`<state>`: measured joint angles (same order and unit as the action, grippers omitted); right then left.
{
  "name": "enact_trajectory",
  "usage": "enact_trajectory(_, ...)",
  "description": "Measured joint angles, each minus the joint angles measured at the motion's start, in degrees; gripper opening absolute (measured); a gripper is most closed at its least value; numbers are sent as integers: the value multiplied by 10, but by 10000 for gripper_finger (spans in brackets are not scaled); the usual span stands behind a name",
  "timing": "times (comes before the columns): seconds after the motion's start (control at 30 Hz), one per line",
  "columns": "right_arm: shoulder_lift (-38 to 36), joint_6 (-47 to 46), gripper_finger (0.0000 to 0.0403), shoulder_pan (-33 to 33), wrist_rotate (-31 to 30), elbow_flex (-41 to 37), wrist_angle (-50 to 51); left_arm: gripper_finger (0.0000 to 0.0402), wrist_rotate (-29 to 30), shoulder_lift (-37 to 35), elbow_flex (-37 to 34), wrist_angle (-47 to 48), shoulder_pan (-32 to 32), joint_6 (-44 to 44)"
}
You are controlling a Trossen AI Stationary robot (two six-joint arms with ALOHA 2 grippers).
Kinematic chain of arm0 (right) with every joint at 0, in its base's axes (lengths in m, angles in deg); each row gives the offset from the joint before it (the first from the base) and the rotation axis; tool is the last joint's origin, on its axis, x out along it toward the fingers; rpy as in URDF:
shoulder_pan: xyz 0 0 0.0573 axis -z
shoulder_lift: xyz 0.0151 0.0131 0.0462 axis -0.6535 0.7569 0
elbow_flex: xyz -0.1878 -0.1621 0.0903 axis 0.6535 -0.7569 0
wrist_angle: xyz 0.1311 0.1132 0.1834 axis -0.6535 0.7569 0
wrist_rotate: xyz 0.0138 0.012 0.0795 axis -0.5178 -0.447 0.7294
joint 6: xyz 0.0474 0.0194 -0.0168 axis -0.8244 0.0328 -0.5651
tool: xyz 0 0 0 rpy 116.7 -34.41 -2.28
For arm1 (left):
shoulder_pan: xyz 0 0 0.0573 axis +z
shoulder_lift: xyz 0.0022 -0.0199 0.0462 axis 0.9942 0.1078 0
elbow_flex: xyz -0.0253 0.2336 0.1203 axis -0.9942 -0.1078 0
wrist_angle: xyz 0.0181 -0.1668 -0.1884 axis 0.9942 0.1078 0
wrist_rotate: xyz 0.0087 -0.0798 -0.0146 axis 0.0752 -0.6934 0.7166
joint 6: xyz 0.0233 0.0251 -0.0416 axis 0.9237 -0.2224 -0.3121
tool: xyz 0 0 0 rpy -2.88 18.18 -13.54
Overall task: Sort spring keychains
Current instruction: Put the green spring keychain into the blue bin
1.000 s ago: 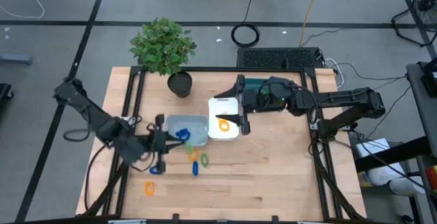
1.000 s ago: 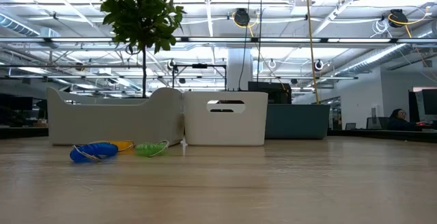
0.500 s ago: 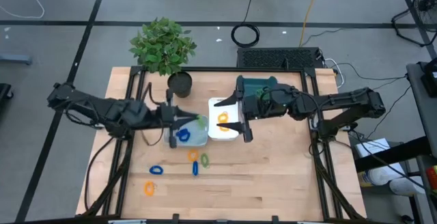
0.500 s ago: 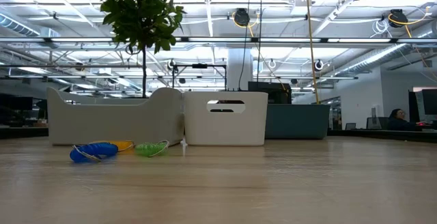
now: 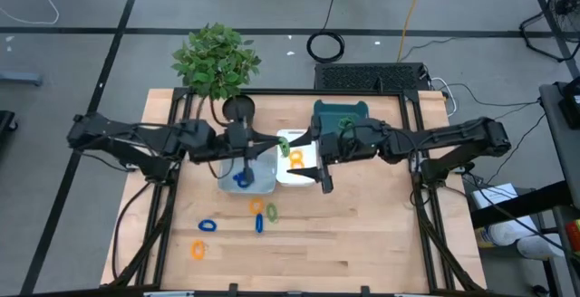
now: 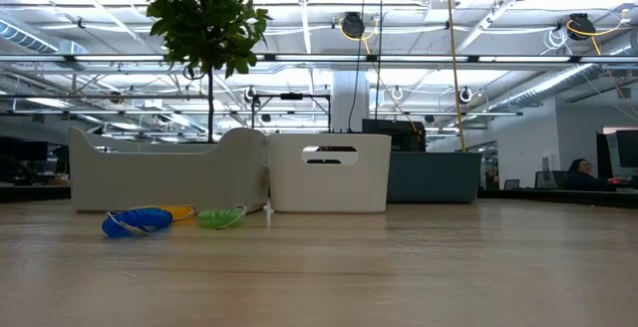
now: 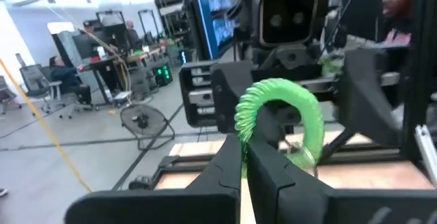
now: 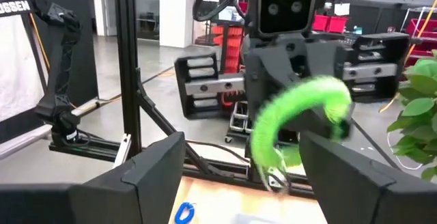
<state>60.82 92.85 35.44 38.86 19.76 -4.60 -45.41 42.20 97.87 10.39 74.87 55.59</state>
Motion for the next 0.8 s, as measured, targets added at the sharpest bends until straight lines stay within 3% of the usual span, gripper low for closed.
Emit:
enact_trajectory(0.2, 0, -2, 269, 0, 0, -26, -48, 5, 0, 14, 0, -1, 10, -2)
enact_trajectory(0.33, 0, -3, 239, 0, 0, -27, -45, 5, 0, 13, 0, -1, 9, -3)
enact_trajectory(0.5, 0, -8, 163, 0, 0, -27, -46, 5, 1, 13, 0, 4, 1, -3)
enact_trajectory(0.7, 0, -48, 23, 0, -1, -27, -35, 25, 0, 13, 0, 4, -7, -17)
enact_trajectory(0.8, -2, -60, 11, 0, -3, -27, -26, 51, 1, 11, 0, 17, -13, -30)
